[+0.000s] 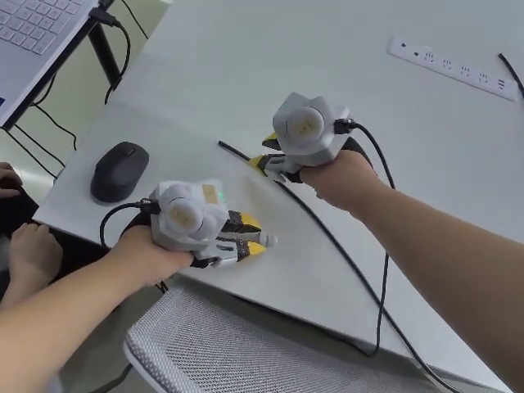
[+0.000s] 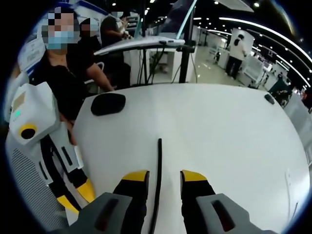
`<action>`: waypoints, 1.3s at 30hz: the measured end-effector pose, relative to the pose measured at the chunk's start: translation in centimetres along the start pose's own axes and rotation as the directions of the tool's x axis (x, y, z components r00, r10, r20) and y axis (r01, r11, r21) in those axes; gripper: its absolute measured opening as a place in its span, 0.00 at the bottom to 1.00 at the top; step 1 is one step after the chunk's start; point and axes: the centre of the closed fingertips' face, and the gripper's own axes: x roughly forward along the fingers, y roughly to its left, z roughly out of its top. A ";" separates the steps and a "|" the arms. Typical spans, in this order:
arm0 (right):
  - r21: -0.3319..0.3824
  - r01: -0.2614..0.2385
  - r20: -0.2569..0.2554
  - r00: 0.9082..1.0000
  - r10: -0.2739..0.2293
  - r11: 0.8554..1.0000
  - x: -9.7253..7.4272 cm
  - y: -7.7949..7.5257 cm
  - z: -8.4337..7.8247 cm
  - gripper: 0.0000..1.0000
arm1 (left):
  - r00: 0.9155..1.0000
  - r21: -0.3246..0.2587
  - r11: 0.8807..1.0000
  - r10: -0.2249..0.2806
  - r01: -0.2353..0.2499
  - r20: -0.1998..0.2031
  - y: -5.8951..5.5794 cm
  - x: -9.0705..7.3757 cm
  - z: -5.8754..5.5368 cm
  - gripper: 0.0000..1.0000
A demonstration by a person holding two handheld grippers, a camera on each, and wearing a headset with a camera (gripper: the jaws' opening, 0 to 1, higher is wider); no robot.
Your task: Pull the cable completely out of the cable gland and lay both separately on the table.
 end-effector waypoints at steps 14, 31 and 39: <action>0.036 0.003 0.101 0.995 -0.007 0.999 -5.6 0.6 0.6 0.31 | 0.999 -0.024 1.000 0.019 -0.018 0.030 0.0 -1.3 1.1 0.23; 0.172 0.061 0.188 0.978 -0.093 0.983 -14.4 1.0 -2.2 0.44 | 0.998 -0.017 0.999 0.041 -0.040 0.048 -1.7 -2.8 3.3 0.32; 0.265 0.064 0.223 0.967 -0.126 0.962 -18.5 1.4 -4.4 0.54 | 0.996 -0.035 0.998 0.056 -0.053 0.074 -2.6 -4.1 5.2 0.34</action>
